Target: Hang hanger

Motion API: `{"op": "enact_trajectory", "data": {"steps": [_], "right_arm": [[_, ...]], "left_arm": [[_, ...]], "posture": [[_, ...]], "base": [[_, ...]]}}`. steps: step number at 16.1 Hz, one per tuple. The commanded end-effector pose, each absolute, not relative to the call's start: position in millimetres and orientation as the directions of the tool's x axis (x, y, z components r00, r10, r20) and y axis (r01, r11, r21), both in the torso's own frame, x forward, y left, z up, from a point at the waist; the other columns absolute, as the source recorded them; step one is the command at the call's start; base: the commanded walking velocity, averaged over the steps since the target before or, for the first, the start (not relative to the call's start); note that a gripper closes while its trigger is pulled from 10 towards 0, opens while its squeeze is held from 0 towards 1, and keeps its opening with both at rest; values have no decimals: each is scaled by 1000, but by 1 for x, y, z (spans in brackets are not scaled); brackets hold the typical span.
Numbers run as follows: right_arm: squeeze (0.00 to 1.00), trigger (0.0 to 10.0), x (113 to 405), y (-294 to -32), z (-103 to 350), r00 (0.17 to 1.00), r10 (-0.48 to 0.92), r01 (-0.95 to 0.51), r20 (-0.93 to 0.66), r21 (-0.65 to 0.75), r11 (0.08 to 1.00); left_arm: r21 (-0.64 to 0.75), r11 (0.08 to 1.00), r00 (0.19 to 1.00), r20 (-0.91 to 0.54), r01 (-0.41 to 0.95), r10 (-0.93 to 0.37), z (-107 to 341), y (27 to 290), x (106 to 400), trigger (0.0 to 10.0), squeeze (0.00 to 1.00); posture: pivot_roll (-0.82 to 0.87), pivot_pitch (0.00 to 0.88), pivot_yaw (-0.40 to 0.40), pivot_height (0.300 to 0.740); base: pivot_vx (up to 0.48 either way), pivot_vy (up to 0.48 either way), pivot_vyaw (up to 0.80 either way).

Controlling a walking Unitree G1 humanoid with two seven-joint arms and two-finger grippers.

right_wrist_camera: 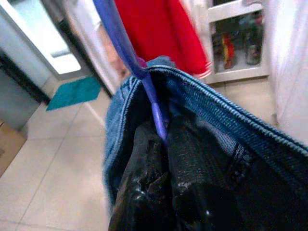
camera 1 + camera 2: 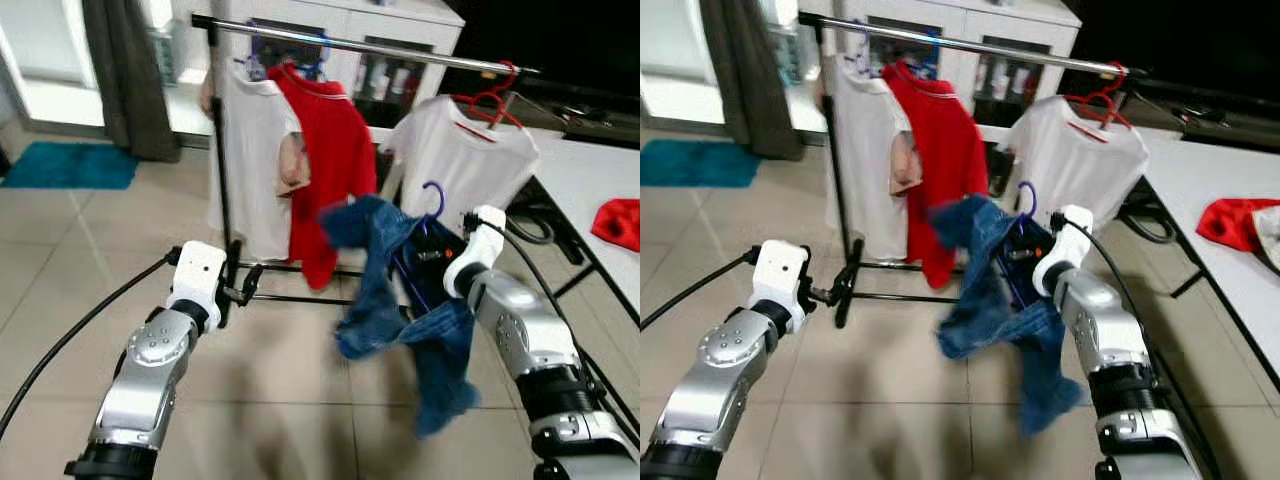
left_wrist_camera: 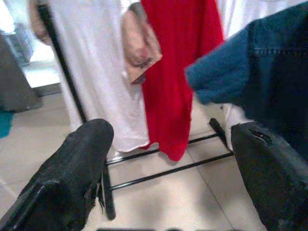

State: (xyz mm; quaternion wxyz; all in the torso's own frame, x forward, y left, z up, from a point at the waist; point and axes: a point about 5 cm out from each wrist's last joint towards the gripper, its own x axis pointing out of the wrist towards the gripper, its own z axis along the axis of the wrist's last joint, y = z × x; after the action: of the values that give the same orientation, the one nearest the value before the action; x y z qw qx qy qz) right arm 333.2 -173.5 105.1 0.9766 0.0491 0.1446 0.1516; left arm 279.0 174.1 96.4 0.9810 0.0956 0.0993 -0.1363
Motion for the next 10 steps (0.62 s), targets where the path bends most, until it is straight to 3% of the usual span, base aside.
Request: {"op": "enact_trajectory", "data": {"steps": [1, 3, 5, 10], "right_arm": [[0, 10000, 336, -187, 110, 937, 247, -215, -247, 147, 965], [0, 10000, 334, -192, 107, 955, 174, -127, -242, 200, 972], [0, 10000, 331, -193, 105, 957, 155, -108, -245, 195, 975], [0, 10000, 324, -195, 102, 968, 106, -61, -227, 198, 978]], "left_arm": [[158, 937, 939, -203, 313, -279, 101, 162, 281, 10000, 0], [161, 936, 942, -180, 313, -284, 106, 161, 284, 10000, 0], [169, 928, 938, -164, 332, -306, 111, 158, 286, 10000, 0], [196, 899, 919, -134, 391, -370, 125, 150, 293, 10000, 0]], "posture": [[-6, 0, -126, 740], [2, 0, -124, 740], [3, 0, -109, 740], [0, 0, -60, 740]], "base": [[345, 0, 0], [347, 0, 0], [347, 0, -691], [346, 0, 0]]}}
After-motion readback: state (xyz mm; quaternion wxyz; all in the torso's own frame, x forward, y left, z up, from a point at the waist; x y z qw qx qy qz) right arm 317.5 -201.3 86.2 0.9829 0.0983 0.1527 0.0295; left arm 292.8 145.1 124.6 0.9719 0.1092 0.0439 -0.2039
